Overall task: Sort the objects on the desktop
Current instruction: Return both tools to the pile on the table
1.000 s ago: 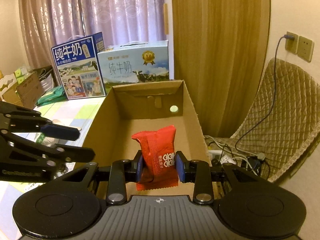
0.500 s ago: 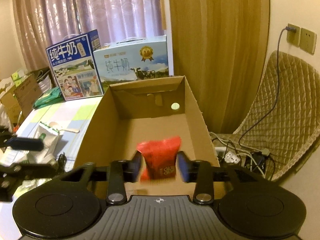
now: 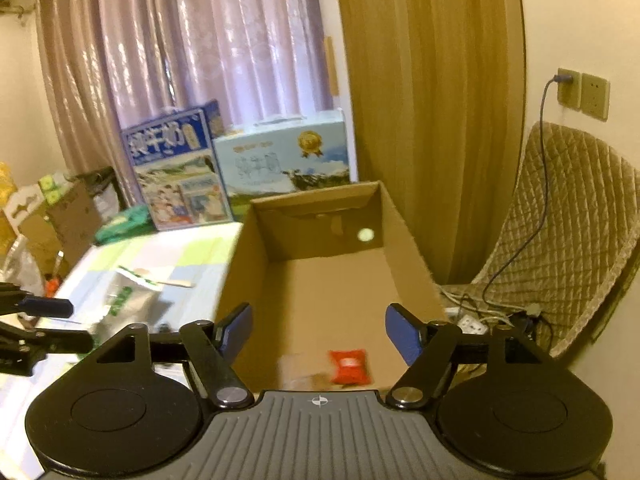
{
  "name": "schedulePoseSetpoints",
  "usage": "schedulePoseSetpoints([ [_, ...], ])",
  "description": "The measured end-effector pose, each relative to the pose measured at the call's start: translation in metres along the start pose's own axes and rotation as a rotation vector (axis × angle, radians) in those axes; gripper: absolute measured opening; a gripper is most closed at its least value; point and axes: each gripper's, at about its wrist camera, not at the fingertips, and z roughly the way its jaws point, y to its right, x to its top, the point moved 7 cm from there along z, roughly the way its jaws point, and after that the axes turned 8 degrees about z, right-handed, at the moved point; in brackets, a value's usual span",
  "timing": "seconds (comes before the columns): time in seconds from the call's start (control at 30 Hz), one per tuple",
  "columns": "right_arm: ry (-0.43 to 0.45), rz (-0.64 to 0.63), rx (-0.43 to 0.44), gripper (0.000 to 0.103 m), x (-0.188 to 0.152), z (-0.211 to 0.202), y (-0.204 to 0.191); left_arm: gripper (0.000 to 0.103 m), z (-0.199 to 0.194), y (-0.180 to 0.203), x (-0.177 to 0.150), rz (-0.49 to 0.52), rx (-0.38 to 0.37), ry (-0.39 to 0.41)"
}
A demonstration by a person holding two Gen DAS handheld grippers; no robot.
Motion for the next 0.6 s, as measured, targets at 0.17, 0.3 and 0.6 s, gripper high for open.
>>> schedulePoseSetpoints([
  [0.17,-0.012,0.019,0.062,0.078,-0.027,-0.022,-0.038,0.066,-0.032,-0.035,-0.028,-0.043,0.06,-0.01],
  [0.3,-0.054,0.005,0.108,0.08,-0.057,-0.029,-0.071,0.067,-0.057,-0.065,-0.056,-0.077,0.119,-0.026],
  [0.6,-0.185,-0.04,0.143,0.086,-0.111,-0.01,-0.127,0.069,-0.096,-0.115,-0.121,-0.118,0.198,-0.096],
])
